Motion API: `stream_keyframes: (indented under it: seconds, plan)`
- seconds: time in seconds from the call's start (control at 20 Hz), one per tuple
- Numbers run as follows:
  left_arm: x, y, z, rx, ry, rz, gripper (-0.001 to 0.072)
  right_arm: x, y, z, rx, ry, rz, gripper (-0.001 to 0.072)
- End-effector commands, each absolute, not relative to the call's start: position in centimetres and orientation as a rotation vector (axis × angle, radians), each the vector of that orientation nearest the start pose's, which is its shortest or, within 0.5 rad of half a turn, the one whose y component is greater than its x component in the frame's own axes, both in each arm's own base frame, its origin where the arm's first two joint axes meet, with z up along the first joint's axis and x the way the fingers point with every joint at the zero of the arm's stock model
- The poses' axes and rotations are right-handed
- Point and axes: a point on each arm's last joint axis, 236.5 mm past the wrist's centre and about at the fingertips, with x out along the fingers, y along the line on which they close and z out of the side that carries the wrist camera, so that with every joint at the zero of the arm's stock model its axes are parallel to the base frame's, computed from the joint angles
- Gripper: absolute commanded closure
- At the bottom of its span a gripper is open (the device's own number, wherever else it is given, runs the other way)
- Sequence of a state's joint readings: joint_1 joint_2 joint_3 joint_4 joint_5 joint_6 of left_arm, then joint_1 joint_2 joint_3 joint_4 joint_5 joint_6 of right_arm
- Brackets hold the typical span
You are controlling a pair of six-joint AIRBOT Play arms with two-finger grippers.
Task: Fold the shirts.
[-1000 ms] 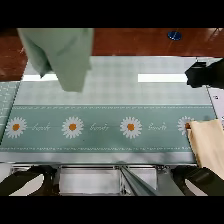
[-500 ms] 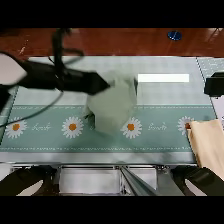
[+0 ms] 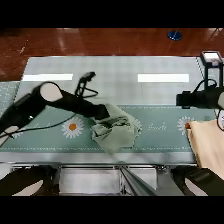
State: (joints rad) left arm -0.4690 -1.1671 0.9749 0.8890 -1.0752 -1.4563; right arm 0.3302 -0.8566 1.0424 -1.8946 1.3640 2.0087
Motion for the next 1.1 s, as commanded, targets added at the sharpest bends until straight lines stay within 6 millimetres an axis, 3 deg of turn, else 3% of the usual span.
stream_keyframes:
  seconds: [0.0,0.1,0.15,0.2,0.25,0.4,0.5,0.7,1.05]
  plan:
    - [30.2,-20.8,7.3,-0.243,1.233,-0.663,0.02,30.3,-3.1,12.8,0.016,1.04,-0.296,0.0304]
    - [33.5,-12.7,8.8,-0.307,1.109,-0.442,0.02,27.6,-10.6,14.1,0.128,0.994,-0.515,0.0304]
    - [34.2,-9.5,8.2,-0.38,1.089,-0.352,0.02,26.0,-12.7,13.4,0.24,0.977,-0.586,0.0305]
    - [34.3,-7.2,6.6,-0.492,1.104,-0.285,0.02,25.4,-13.0,11.8,0.359,0.962,-0.582,0.0306]
    - [34.0,-6.2,4.7,-0.63,1.138,-0.252,0.02,25.4,-11.8,9.8,0.473,0.955,-0.52,0.0306]
    - [32.4,-7.8,-0.4,-0.937,1.266,-0.336,0.02,26.3,-3.8,4.3,0.694,1.007,-0.175,0.0305]
    - [32.4,-9.0,-2.3,-0.979,1.322,-0.393,0.0201,25.7,-0.4,1.9,0.728,1.066,-0.065,0.0306]
    - [34.1,-10.9,-5.3,-0.954,1.376,-0.402,0.02,24.7,2.7,-0.2,0.664,1.143,0.019,0.0306]
    - [34.7,-17.5,-6.9,-0.821,1.492,-0.551,0.02,23.4,5.1,-1.6,0.623,1.221,0.053,0.0306]
